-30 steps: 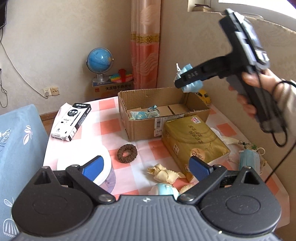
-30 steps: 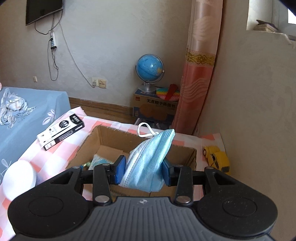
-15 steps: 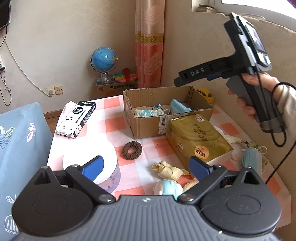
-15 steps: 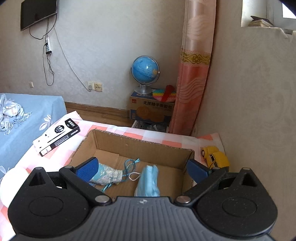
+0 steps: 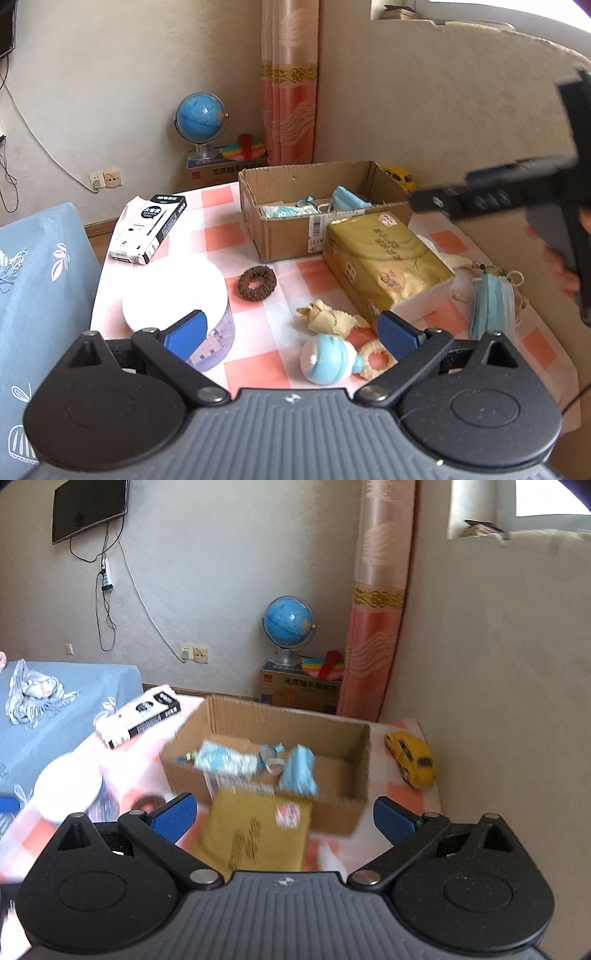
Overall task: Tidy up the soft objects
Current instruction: 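Withdraw both grippers from the box back over the table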
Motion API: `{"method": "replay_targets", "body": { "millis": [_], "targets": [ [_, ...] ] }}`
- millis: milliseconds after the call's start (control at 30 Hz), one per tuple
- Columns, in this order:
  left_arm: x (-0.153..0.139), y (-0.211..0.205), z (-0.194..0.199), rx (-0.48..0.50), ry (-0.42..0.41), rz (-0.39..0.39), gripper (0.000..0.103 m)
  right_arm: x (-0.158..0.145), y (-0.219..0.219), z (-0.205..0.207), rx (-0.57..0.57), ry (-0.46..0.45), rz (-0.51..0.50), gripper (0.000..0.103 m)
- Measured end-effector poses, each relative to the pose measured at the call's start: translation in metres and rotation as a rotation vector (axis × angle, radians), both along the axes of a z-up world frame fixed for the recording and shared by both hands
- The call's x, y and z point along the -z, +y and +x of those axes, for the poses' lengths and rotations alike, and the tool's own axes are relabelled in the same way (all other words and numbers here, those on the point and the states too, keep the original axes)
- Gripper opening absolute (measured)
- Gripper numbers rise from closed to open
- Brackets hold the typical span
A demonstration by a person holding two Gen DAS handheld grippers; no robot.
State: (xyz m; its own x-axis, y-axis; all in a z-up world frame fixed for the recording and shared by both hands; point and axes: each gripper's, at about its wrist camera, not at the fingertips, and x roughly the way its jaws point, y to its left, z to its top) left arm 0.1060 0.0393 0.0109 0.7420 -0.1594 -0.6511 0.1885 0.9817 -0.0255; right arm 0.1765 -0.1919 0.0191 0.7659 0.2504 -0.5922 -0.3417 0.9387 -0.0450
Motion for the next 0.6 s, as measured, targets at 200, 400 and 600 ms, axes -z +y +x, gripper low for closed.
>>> {"method": "replay_targets", "body": {
  "millis": [200,400,600],
  "targets": [
    [0.011,-0.003,-0.004,0.029,0.026,0.001,0.098,0.033,-0.025,-0.042,0.081,0.026,0.008,0.103],
    [0.021,-0.009,-0.008,0.055,0.048,0.002,0.098,0.068,-0.031,-0.069,0.095,0.055,-0.038,0.103],
    [0.028,-0.013,-0.008,0.061,0.069,-0.004,0.098,0.070,-0.032,-0.056,0.085,0.057,-0.052,0.103]
  ]
}}
